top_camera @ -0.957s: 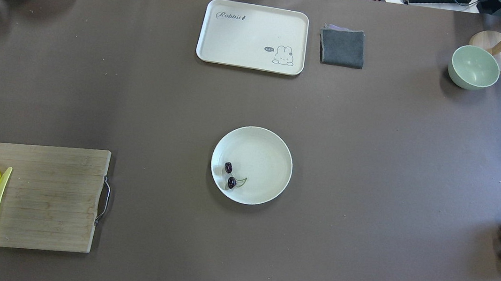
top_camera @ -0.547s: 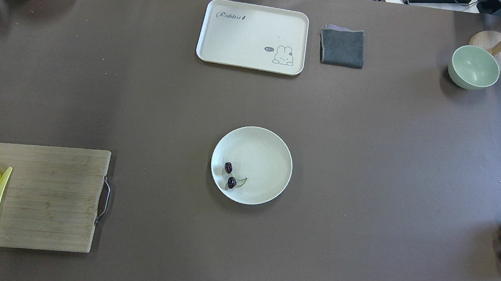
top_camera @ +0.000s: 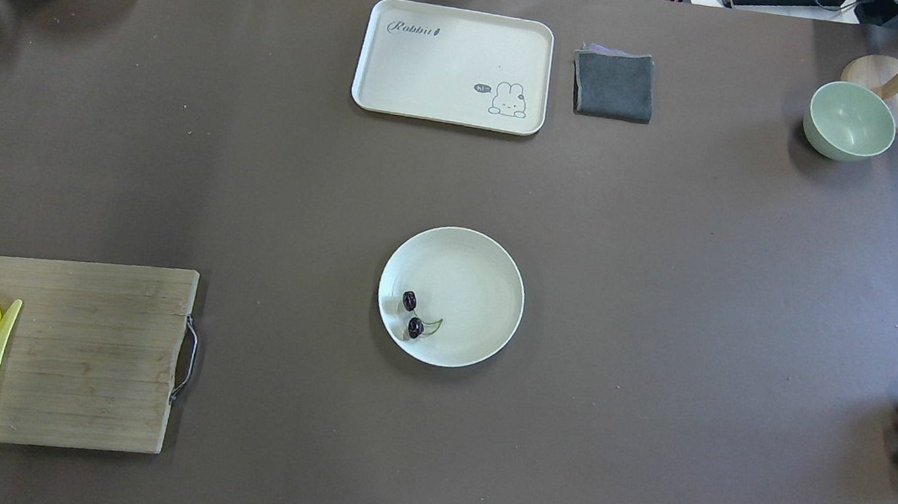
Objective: Place red cherry on plate
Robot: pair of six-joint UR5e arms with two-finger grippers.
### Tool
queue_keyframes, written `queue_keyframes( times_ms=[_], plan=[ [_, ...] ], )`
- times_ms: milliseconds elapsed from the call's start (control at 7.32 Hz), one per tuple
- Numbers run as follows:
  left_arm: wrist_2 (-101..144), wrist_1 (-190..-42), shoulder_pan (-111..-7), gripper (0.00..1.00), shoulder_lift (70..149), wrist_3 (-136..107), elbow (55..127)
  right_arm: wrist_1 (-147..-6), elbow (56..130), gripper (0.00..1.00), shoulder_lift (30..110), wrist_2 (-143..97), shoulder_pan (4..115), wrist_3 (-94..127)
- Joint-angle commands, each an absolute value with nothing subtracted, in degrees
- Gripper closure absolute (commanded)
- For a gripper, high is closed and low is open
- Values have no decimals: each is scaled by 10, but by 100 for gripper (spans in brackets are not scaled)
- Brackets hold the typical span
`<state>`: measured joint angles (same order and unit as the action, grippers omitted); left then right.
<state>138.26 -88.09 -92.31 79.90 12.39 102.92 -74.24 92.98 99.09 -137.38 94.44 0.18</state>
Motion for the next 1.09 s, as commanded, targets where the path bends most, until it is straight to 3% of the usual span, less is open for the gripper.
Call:
queue_keyframes(
  times_ms=[0, 957],
  plan=[
    [1383, -882, -923, 2, 799, 124, 1027, -737, 944, 0, 1001, -1369, 951, 3],
    [1383, -883, -925, 2, 802, 121, 1027, -738, 945, 0, 1006, -1369, 949, 2]
  ],
)
